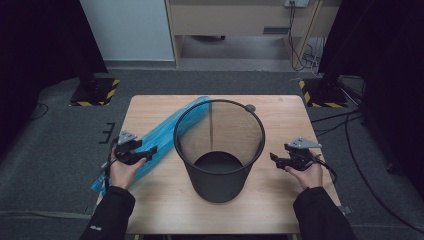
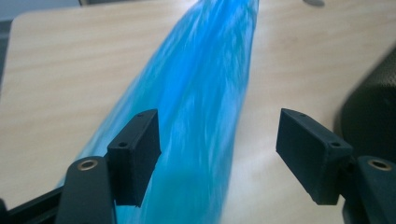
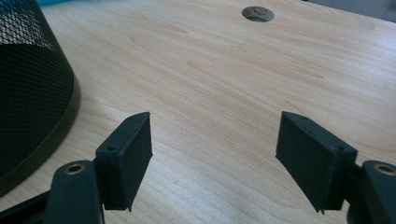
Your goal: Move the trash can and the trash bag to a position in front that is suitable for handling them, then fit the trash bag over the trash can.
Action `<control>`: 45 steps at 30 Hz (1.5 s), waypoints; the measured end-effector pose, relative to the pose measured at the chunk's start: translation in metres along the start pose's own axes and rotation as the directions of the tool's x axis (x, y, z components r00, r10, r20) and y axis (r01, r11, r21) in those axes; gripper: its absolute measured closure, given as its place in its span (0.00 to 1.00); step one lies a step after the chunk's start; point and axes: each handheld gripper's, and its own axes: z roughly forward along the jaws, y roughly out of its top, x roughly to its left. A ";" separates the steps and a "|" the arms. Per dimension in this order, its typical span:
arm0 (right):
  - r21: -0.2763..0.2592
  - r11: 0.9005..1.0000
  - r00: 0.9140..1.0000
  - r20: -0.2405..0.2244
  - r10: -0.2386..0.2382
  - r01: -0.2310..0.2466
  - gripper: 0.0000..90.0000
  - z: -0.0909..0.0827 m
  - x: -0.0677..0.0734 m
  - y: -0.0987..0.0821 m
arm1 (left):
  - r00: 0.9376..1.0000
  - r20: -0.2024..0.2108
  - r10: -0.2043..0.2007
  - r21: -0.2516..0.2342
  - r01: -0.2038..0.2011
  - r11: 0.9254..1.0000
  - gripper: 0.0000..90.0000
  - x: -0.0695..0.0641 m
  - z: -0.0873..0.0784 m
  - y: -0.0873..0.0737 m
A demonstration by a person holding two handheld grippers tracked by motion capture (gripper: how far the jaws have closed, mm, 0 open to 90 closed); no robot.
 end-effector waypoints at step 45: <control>0.021 0.999 1.000 0.005 0.027 -0.027 0.27 0.004 -0.003 -0.003 | 0.988 0.008 0.155 0.166 -0.154 0.974 0.24 -0.013 0.018 -0.028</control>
